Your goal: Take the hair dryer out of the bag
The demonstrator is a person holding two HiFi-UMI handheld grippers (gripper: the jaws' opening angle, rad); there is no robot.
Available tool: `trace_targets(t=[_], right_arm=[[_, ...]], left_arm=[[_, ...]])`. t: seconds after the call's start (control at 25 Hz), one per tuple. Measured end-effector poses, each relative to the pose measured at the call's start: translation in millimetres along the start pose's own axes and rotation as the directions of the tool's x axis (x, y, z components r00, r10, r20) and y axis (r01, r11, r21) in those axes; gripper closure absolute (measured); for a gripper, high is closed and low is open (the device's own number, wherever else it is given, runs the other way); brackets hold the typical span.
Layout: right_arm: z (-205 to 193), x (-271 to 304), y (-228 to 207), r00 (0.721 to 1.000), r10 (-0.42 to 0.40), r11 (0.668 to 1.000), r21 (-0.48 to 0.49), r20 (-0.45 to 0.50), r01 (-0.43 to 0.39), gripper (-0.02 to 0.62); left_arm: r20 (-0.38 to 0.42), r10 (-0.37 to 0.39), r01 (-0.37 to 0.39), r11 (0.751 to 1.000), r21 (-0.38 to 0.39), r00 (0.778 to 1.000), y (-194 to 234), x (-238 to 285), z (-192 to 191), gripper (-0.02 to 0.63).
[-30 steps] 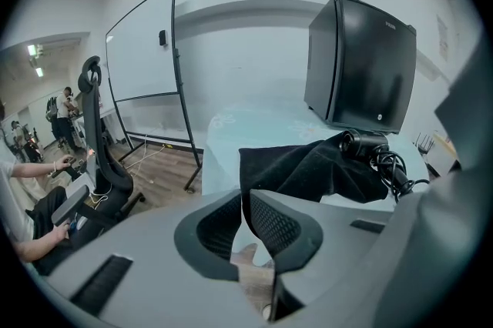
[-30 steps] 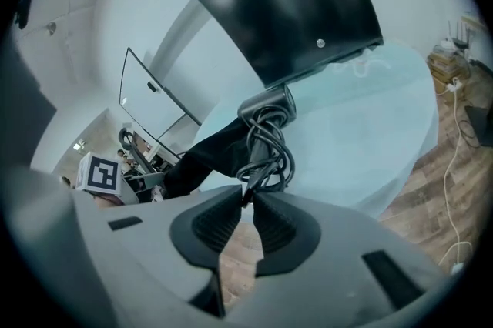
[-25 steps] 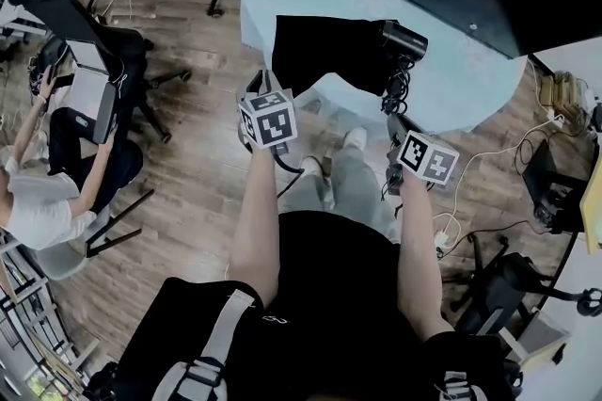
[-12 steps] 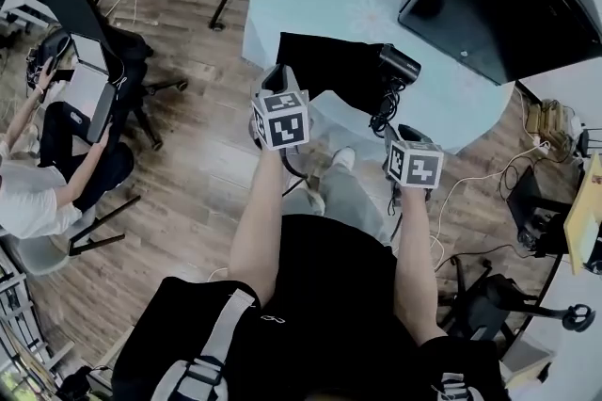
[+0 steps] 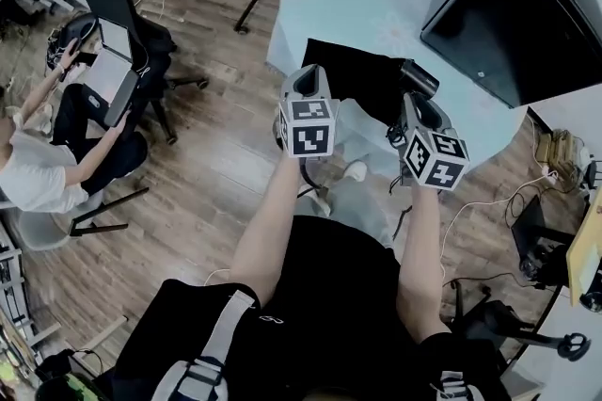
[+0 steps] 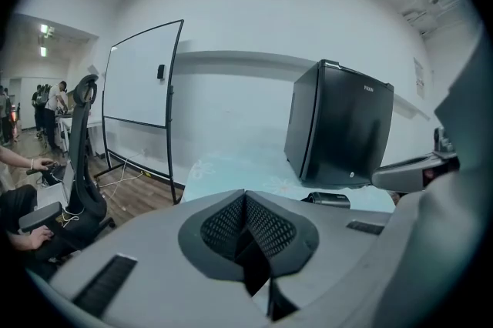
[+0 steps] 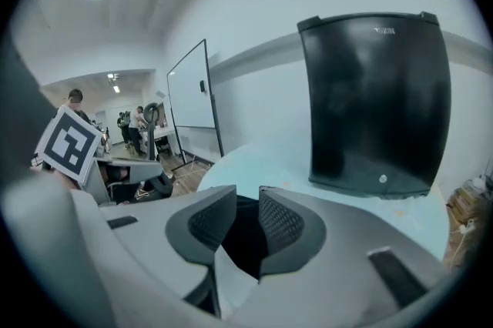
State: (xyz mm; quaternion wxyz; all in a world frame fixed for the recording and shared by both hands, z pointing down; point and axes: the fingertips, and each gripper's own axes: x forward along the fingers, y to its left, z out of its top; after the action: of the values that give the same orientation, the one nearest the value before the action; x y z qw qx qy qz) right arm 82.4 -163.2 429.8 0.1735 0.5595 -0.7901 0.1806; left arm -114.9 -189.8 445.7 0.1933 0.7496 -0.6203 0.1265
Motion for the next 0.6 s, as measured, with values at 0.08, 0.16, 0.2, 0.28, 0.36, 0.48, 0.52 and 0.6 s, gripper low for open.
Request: trace_targets(t=[0.08,0.16,0.2,0.28,0.36,0.48,0.52,0.6], right_arm=[[19.7,3.0,8.8,0.998,0.015,1.0,-0.009,0.061,-0.014,0.527],[43.1,2.3,12.5,0.991,0.005,1.0,-0.018,0.132,-0.003,0.591],[56.5,0.7,14.6,0.985,0.004,1.0,-0.02,0.172,-0.001,0.591],[84.0,-3.1,24.3,0.969,0.032,0.999,-0.024,0.246,-0.027,0.591],[110.3,-9.3,35.0,0.948,0.057,0.998,-0.038,0.312,-0.048,0.591],[147.9,-23.7,48.2,0.914,0.085,0.996,-0.069,0.397,-0.062,0.592],[160.4,-29.3,52.8,0.9,0.097,0.994,-0.082,0.425,-0.069,0.592],[184.0,-40.5,61.4,0.871,0.122,0.991,-0.109,0.475,-0.079,0.592]], left_arm=[[0.029,-0.009,0.01,1.0,-0.018,1.0,2.8,-10.5,14.4,0.594],[0.079,-0.021,0.025,0.999,-0.045,0.997,5.4,-21.5,33.9,0.594],[0.109,-0.025,0.031,0.998,-0.054,0.994,7.1,-26.9,44.9,0.594],[0.166,-0.026,0.036,0.998,-0.06,0.986,11.9,-38.1,66.7,0.595],[0.215,-0.026,0.04,0.997,-0.063,0.976,16.4,-49.6,85.9,0.595],[0.282,-0.036,0.057,0.996,-0.067,0.959,17.2,-65.5,113.3,0.595],[0.306,-0.042,0.064,0.996,-0.064,0.951,16.2,-70.6,123.0,0.595],[0.354,-0.057,0.08,0.995,-0.052,0.933,12.0,-79.7,143.5,0.595]])
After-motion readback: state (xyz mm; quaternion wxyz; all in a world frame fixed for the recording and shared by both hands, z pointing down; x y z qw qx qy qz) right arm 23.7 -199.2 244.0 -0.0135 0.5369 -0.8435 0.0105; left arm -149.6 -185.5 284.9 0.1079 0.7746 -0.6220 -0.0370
